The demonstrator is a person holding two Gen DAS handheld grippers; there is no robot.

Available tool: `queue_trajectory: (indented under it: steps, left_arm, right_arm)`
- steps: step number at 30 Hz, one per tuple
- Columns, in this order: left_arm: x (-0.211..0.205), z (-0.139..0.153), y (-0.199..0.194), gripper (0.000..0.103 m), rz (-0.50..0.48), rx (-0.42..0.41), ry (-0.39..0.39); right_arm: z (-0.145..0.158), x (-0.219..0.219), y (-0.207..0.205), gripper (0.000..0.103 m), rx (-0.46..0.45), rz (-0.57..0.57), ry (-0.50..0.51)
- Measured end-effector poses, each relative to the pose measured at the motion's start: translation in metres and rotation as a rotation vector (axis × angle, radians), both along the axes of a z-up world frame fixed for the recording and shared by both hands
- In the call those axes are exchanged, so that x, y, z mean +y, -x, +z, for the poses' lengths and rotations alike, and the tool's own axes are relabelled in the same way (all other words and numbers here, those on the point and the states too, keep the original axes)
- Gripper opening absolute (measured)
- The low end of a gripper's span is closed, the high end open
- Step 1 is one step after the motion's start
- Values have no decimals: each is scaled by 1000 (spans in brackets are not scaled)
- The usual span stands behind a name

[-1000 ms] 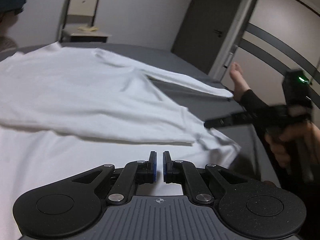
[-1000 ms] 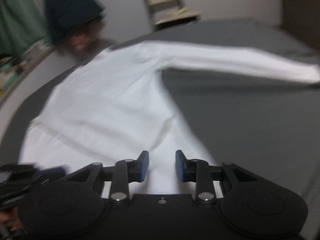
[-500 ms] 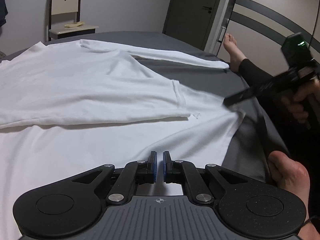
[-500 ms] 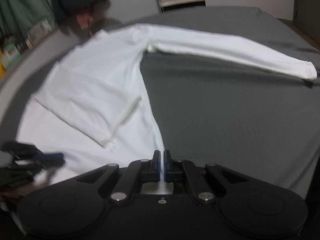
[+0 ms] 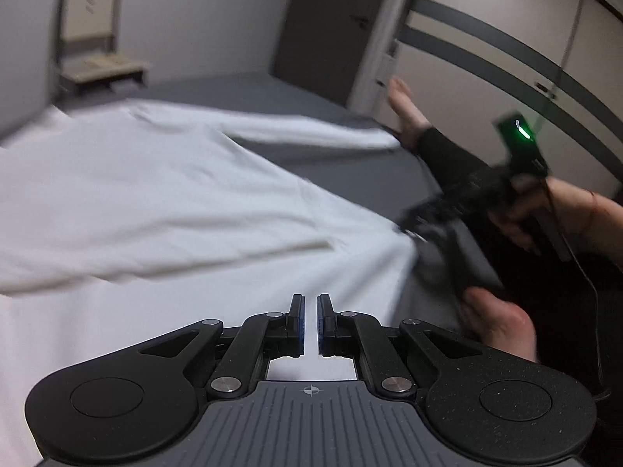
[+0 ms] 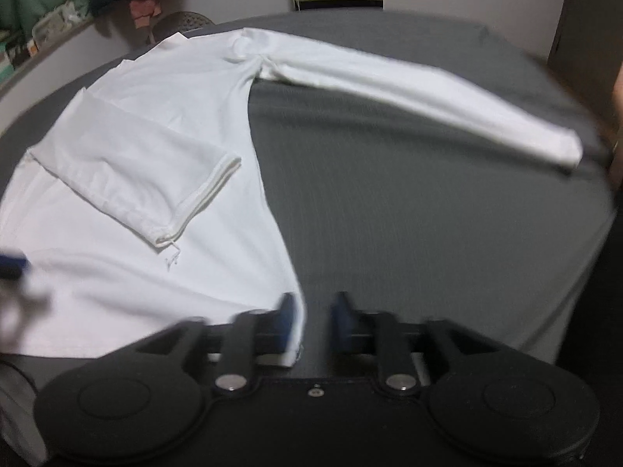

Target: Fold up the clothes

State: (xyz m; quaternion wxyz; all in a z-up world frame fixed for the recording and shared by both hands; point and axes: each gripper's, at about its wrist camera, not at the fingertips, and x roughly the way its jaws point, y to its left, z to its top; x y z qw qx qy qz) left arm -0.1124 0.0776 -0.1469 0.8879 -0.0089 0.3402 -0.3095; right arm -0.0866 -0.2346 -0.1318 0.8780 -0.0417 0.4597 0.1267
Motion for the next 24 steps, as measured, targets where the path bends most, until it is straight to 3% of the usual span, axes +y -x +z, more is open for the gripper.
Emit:
queue_trajectory:
  steps: [4, 6, 9, 13, 17, 21, 24]
  left_arm:
    - [55, 13, -4, 4, 247, -45, 90]
    - [82, 14, -8, 4, 397, -44, 149]
    - [105, 2, -13, 4, 526, -17, 231]
    - [115, -5, -18, 4, 564, 15, 235]
    - [128, -7, -19, 4, 640, 63, 173]
    - [146, -11, -18, 4, 669, 103, 229]
    - [151, -15, -18, 4, 682, 111, 246]
  right_arm:
    - [30, 42, 30, 37, -134, 172, -5]
    - [33, 79, 49, 40, -140, 338, -16]
    - [23, 138, 83, 39, -163, 596, 42]
    - [-4, 204, 127, 37, -246, 914, 158]
    - [-15, 235, 153, 37, -326, 1114, 190]
    - [-26, 253, 171, 36, -401, 1242, 203]
    - [-36, 259, 174, 30, -463, 1268, 240]
